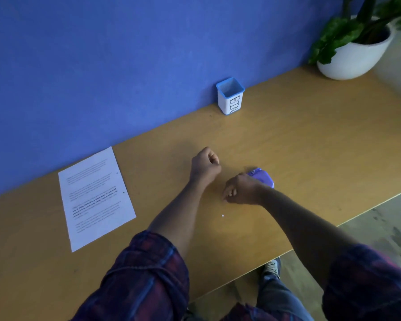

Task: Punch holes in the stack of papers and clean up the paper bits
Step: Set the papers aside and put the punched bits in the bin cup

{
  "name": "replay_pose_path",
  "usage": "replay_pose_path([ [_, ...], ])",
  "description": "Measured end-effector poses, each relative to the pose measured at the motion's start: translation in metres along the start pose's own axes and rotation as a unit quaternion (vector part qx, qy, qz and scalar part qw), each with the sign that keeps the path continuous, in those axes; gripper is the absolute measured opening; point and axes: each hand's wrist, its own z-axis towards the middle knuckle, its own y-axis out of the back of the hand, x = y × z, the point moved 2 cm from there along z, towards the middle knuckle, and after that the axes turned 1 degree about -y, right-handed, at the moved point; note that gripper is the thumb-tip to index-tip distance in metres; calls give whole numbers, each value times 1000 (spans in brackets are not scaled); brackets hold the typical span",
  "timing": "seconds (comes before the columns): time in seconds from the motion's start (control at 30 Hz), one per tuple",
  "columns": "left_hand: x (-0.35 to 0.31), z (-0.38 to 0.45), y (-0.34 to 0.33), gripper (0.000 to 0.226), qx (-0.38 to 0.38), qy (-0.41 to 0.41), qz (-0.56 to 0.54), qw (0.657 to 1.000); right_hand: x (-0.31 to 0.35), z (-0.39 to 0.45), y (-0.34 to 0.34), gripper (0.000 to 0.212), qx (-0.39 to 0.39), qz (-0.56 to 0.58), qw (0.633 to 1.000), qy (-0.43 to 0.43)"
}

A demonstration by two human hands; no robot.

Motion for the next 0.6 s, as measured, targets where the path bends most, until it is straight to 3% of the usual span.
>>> replay_pose_path([
  [0.07,4,-4,-4,7,12,3,3,1000,-1,-8,-18,15,23,7,1000,14],
  [0.3,24,-24,-9,14,58,-6,46,997,-3,-27,-38,15,-18,34,998,55],
  [0.6,43,-38,-6,11,41,14,9,999,5,-34,-55,13,-87,-35,992,83],
])
